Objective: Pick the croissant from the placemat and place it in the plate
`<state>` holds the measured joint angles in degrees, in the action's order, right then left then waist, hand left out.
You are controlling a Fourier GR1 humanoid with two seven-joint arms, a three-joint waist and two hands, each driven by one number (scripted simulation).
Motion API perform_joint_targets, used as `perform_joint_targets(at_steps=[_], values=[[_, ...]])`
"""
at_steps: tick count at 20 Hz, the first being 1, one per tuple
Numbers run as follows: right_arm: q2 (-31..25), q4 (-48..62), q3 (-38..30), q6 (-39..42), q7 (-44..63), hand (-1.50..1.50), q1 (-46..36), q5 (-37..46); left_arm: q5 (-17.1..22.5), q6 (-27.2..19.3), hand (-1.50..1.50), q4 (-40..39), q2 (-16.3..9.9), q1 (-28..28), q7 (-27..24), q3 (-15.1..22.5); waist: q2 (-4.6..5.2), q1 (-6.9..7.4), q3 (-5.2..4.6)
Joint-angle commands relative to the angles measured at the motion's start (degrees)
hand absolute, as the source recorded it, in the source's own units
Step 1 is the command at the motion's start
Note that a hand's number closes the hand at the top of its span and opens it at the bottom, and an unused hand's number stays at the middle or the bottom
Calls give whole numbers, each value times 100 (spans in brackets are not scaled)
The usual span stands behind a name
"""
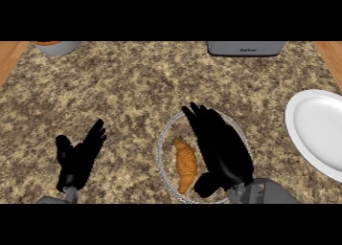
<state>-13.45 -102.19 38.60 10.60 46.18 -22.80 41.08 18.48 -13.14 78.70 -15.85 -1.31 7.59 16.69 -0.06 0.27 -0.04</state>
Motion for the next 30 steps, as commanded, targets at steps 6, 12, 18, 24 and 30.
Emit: perform_joint_targets(at_steps=[6, 12, 18, 24, 30], values=[[850, 1024, 271, 10, 91, -150, 393, 701, -99, 291, 0, 108, 57, -18, 161, -241, 8, -8, 4], [901, 598, 136, 245, -240, -150, 921, 920, -473, 146, 0, 191, 369, 52, 305, -320, 2, -29, 4], [1038, 1010, 255, 146, -256, -150, 1056, 1541, -470, 449, 0, 587, 243, 317, 497, -489, -1, -19, 5], [1341, 2260, 555, -410, 342, -150, 231, 1536, -489, 511, 0, 384, 336, -25, 630, -714, 11, 23, 4], [1340, 2305, -121, -163, -556, -150, 608, 1799, -779, 649, 0, 68, 690, 49, 355, -726, 6, -16, 4]])
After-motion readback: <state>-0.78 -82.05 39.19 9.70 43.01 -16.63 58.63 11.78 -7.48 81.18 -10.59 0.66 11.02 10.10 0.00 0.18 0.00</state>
